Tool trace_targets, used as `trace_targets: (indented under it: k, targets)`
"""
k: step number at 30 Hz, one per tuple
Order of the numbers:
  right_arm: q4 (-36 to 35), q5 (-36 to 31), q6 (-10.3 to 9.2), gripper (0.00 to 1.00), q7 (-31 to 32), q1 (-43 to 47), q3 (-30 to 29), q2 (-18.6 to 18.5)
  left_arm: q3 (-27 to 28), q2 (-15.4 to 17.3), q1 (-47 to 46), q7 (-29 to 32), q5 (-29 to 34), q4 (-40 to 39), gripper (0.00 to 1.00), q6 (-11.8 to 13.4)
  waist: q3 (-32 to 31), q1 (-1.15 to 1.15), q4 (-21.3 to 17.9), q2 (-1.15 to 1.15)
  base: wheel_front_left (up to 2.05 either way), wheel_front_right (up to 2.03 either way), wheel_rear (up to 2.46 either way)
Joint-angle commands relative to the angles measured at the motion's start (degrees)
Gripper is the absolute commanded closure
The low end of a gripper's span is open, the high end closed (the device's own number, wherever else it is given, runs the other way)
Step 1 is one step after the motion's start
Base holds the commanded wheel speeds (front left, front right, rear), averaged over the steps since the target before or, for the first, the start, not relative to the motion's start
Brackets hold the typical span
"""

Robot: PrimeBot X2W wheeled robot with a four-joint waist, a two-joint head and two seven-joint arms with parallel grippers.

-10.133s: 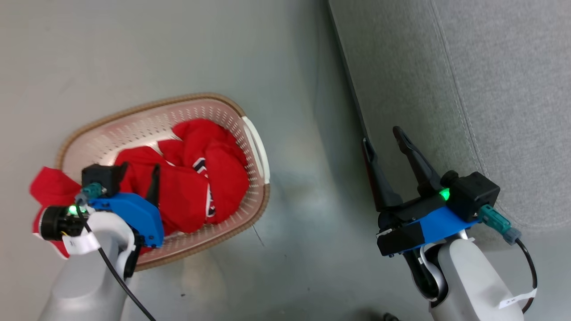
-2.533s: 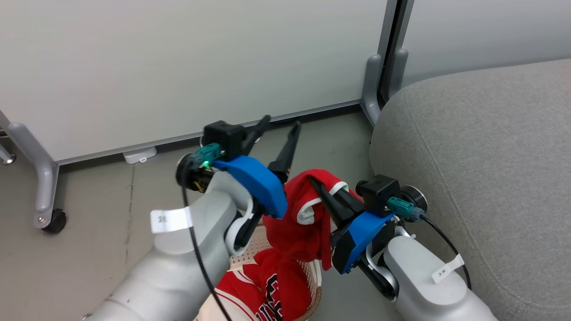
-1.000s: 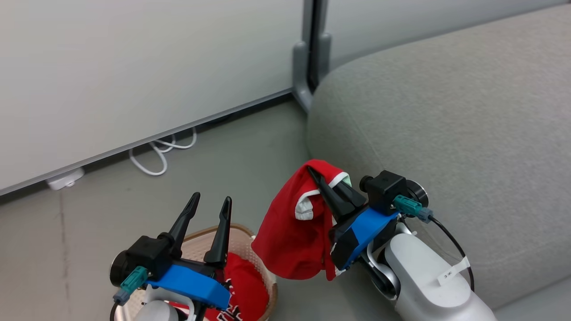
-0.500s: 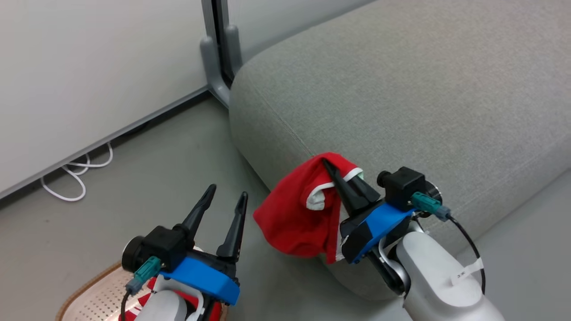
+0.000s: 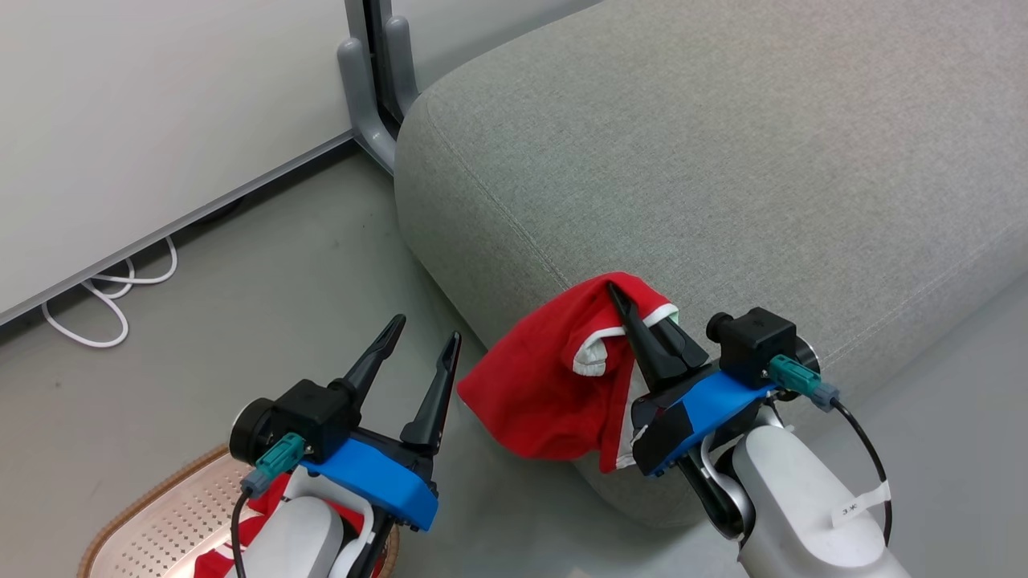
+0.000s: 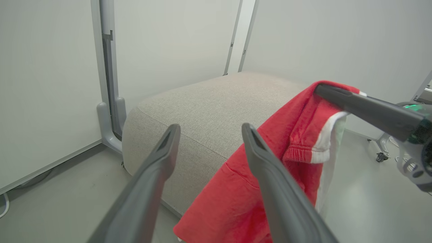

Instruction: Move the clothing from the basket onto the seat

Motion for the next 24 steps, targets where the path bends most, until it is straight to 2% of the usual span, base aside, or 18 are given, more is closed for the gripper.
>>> trace_targets:
  k: [1, 8, 13, 20, 24]
  targets:
    - [-0.37, 0.07, 0.01, 1.0, -0.2, 0.5, -0.14, 0.1, -0.26, 0.31, -0.93, -0.17, -0.09, 0.07, 0.0, -0.1, 0.09, 0.0, 0.02, 0.0, 0.0, 0.0, 0.0]
    - [0.46, 1.38, 0.01, 1.0, -0.19, -1.61, 0.77, 0.11, 1.37, 0.96, -0.08, -0.16, 0.71, -0.66, 0.0, -0.09, 1.57, 0.0, 0.08, 0.0, 0.0, 0.0, 0.0]
    - [3.77, 0.59, 0.01, 1.0, 0.62, -8.33, 0.39, 0.1, 3.16, 1.92, 1.27, -0.16, 1.78, -2.24, 0.0, -0.09, 3.89, 0.0, -0.09, 0.0, 0.0, 0.0, 0.0]
    - [7.53, -2.24, 0.01, 1.0, 2.05, -20.18, -4.77, -0.06, 5.37, 4.05, 2.03, -0.17, 3.29, -5.64, 0.0, 0.43, 8.55, 0.0, -0.41, 0.0, 0.0, 0.0, 0.0]
    - [9.23, -3.22, 0.01, 1.0, 2.27, -27.59, -10.55, -2.3, 5.52, 5.8, 0.67, 0.02, 4.42, -8.32, 0.0, 0.41, 12.45, 0.0, 0.59, 0.0, 0.0, 0.0, 0.0]
